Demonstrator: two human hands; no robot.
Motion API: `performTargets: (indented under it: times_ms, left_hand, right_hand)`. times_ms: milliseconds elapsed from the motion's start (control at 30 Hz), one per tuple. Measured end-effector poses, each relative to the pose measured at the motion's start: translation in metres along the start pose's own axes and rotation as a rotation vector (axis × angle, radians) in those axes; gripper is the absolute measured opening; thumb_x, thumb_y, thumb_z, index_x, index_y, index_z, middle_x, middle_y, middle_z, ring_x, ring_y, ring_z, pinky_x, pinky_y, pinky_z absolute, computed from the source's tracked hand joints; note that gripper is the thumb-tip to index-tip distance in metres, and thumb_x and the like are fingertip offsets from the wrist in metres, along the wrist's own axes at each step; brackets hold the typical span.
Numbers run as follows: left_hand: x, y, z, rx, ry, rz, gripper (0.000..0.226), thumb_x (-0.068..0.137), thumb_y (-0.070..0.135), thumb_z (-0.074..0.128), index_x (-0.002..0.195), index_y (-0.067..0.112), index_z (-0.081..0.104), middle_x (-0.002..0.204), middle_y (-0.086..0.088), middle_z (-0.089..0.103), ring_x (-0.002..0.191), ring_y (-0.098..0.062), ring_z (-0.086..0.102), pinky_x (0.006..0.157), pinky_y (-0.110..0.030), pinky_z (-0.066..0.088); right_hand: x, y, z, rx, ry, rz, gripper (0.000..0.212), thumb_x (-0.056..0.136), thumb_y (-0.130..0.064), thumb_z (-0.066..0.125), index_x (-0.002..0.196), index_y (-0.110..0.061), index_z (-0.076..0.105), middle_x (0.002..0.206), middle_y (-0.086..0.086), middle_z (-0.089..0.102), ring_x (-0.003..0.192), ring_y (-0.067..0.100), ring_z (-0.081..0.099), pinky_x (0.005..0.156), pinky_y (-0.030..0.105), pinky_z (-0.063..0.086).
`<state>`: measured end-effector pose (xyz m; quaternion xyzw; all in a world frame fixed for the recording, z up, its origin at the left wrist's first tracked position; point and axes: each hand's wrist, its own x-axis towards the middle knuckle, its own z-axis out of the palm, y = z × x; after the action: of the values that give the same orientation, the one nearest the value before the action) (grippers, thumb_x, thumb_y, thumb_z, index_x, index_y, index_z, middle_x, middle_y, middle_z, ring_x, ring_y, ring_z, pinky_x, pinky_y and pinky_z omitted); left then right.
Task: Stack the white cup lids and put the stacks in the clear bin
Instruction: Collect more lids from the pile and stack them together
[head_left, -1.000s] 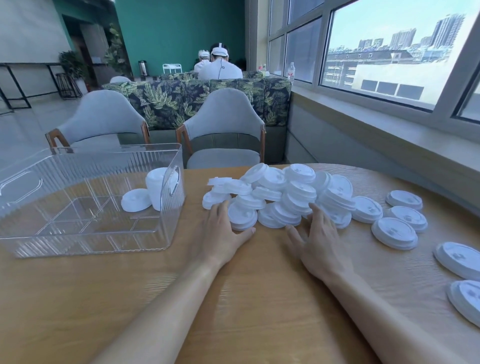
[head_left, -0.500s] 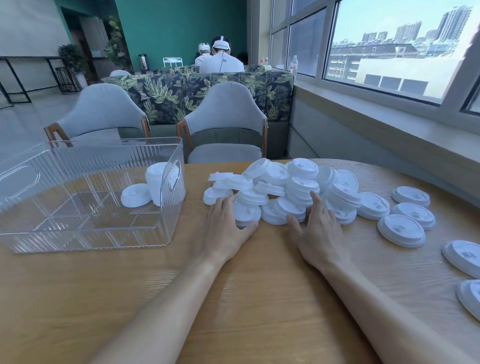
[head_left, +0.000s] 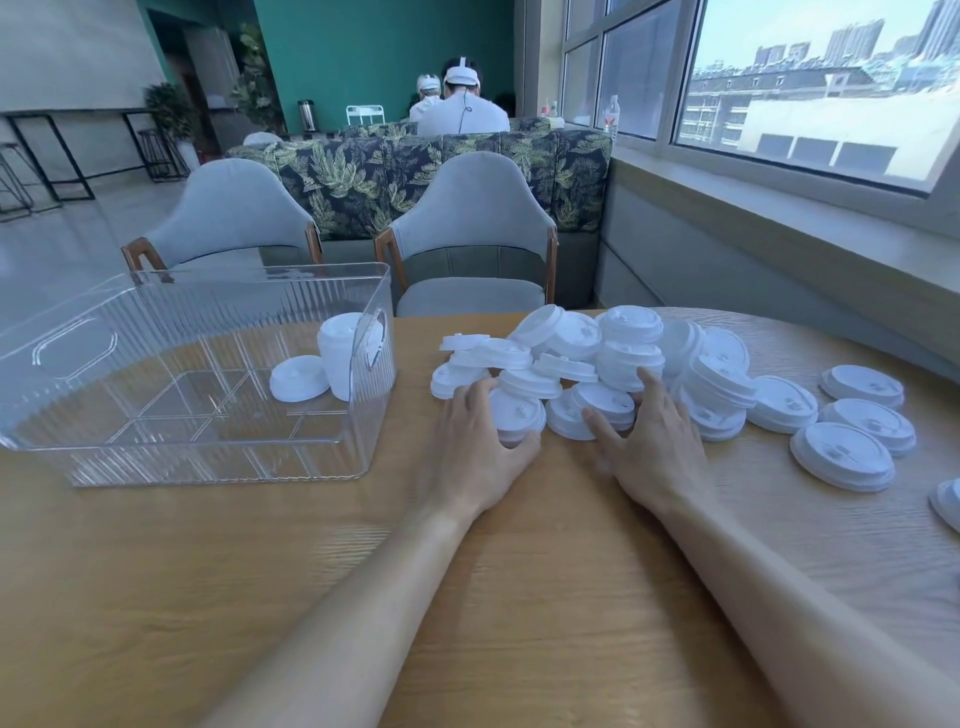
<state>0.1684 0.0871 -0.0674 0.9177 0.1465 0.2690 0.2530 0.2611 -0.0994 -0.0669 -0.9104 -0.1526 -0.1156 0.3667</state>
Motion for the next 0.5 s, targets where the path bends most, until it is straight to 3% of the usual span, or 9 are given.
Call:
performTargets:
  times_ms: [500]
  left_hand:
    - [-0.023,0.008,-0.014,-0.083,-0.05,-0.08,0.07,0.088,0.047,0.065,0.147,0.025,0.036,0.151,0.007,0.042,0.135,-0.012,0.043,0.088,-0.025,0.038]
  right_hand:
    - [-0.038,-0.003,-0.014,0.014,0.008,-0.062,0.062,0.09,-0.054,0.06,0.146,-0.036,0.041,0.132,0.007,0.047,0.129,0.025,0.036,0.11,0.039,0.033]
